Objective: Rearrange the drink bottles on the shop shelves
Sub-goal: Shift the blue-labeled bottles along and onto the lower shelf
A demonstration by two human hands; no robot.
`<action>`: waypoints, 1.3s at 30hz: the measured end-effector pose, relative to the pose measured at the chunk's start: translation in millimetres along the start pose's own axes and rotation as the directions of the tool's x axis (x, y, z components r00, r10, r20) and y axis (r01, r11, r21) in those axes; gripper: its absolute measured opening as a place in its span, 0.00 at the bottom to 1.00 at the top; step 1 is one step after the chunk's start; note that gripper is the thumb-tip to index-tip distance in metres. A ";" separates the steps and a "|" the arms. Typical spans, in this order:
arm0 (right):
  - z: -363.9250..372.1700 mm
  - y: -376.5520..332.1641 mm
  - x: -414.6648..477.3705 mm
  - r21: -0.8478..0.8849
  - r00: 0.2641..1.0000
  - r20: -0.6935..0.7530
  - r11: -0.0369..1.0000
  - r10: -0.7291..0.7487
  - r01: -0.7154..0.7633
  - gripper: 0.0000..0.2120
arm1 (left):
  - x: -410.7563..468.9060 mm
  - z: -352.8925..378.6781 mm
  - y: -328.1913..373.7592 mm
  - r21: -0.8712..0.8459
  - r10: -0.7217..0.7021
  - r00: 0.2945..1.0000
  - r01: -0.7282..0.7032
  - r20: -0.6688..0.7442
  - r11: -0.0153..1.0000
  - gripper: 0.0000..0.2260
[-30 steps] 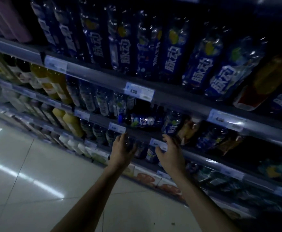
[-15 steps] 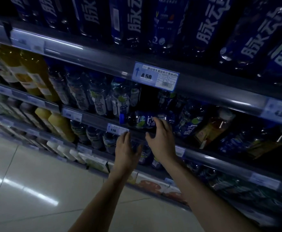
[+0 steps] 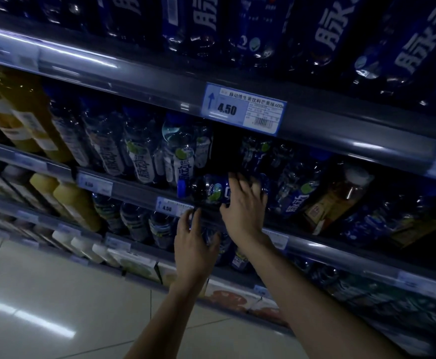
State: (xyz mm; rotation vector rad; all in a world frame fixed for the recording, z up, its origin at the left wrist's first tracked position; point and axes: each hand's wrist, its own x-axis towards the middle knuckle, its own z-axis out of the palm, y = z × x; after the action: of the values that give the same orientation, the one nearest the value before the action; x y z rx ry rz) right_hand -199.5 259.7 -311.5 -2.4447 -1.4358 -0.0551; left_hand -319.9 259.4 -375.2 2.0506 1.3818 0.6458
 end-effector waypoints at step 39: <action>-15.3 -8.0 -13.1 0.792 0.726 -0.176 0.533 0.665 -0.296 0.30 | 9.0 -5.9 9.9 0.012 -0.071 0.992 0.070 0.108 0.997 0.35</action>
State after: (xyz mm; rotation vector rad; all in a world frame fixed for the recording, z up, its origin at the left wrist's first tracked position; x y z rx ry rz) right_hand -211.1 247.9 -297.4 -1.8595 -0.3515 0.0494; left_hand -314.2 266.0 -363.4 2.0030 1.3895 0.4923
